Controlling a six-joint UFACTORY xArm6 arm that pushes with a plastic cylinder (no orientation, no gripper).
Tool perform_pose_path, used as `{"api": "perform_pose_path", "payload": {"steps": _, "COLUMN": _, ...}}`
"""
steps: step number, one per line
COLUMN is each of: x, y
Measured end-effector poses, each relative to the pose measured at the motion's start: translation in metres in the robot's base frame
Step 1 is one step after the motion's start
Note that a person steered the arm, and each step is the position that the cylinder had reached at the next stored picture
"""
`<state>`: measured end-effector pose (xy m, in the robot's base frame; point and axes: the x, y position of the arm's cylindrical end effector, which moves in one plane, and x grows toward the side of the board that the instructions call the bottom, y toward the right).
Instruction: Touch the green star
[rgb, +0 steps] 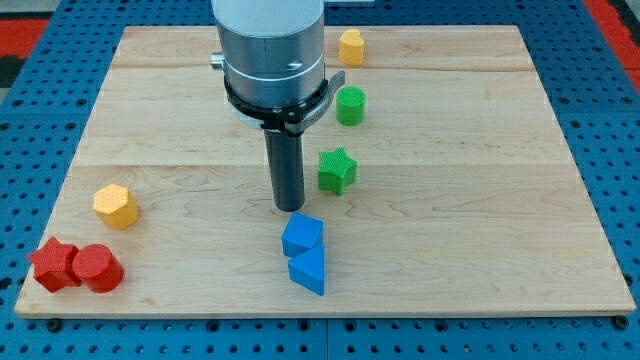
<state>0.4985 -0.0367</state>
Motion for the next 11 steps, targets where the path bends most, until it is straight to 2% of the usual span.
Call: {"api": "perform_pose_path", "payload": {"steps": 11, "x": -0.022, "y": 0.034}}
